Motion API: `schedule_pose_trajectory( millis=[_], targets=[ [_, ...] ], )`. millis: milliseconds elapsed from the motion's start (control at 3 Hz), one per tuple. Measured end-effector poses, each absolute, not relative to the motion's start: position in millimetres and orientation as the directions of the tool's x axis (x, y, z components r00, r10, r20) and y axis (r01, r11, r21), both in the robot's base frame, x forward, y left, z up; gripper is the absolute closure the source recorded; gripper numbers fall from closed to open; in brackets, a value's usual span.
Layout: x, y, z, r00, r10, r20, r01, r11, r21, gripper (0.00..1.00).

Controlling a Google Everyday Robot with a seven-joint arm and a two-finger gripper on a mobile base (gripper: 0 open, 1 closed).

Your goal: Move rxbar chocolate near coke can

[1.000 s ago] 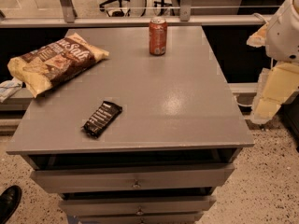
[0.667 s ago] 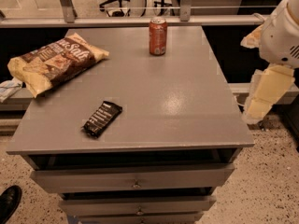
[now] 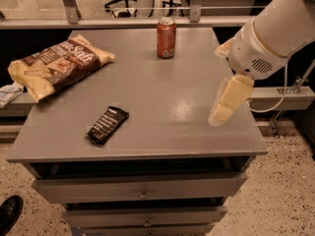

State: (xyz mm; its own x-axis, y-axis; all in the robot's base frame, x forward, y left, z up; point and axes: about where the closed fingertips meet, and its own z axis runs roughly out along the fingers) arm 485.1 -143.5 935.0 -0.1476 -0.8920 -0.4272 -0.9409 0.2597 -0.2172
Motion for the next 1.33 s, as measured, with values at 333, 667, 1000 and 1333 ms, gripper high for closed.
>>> schedule_pose_trajectory(
  millis=[333,667,1000,1333],
  targets=[
    [502,-106,913,-0.137,-0.847,-0.513,-0.949,0.260,-0.177,0.00],
    [507,-69,893,-0.126,-0.799,-0.588,-0.958,0.253,-0.138,0.00],
    [510,-17,870,-0.112,-0.738,-0.665,-0.969,0.230,-0.092,0.00],
    [508,37,853,-0.117,-0.683,-0.721,-0.979,0.200,-0.030,0.00]
  ],
)
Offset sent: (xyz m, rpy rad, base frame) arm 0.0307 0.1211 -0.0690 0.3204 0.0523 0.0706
